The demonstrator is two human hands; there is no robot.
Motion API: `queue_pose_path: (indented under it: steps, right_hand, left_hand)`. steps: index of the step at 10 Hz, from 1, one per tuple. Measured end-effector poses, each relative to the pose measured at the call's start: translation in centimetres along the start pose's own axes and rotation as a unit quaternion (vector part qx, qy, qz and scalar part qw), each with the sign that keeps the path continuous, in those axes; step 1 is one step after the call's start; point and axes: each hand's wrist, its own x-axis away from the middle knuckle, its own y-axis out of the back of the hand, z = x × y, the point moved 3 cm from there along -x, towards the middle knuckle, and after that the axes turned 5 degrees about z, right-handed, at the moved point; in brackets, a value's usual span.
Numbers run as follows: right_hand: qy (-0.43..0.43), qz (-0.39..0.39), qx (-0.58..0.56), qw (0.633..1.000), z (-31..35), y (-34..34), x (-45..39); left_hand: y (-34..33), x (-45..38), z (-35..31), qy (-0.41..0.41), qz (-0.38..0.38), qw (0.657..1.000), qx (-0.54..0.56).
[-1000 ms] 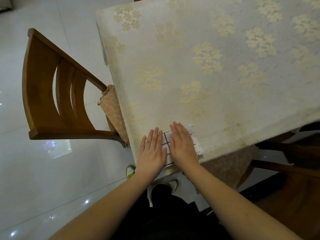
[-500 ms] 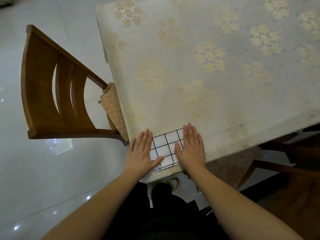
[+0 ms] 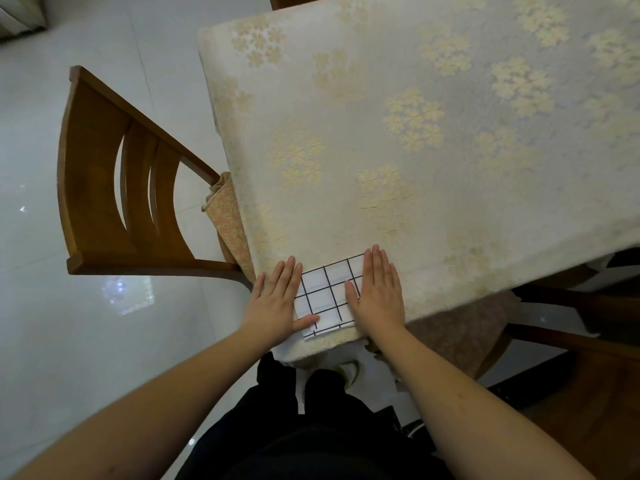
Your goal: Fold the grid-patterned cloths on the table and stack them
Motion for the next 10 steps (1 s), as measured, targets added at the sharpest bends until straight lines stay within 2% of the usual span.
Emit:
queue_pose_path:
  steps: [2, 3, 5, 7, 10]
  right_hand:
    - [0.032, 0.060, -0.044, 0.997, -0.4, 2.7, 0.4]
    - [0.029, 0.044, -0.033, 0.998, 0.1, 4.9, 2.1]
    - [0.045, 0.030, -0.026, 0.998, 2.2, 6.9, 6.3]
    - [-0.012, 0.017, -0.013, 1.000, 4.6, 6.5, 8.9]
    - [-0.129, 0.016, -0.064, 0.989, 8.0, 7.2, 10.8]
  left_hand:
    - [3.6, 0.3, -0.3, -0.025, 0.045, 0.997, -0.050]
    - [5.9, 1.0, -1.0, -0.029, -0.018, 0.999, -0.034]
    - [7.0, 4.0, -2.4, -0.077, -0.055, 0.992, -0.080]
    - [7.4, 4.8, -1.6, -0.108, -0.103, 0.986, -0.074]
    - [9.4, 6.3, 0.9, -0.228, -0.082, 0.968, -0.069]
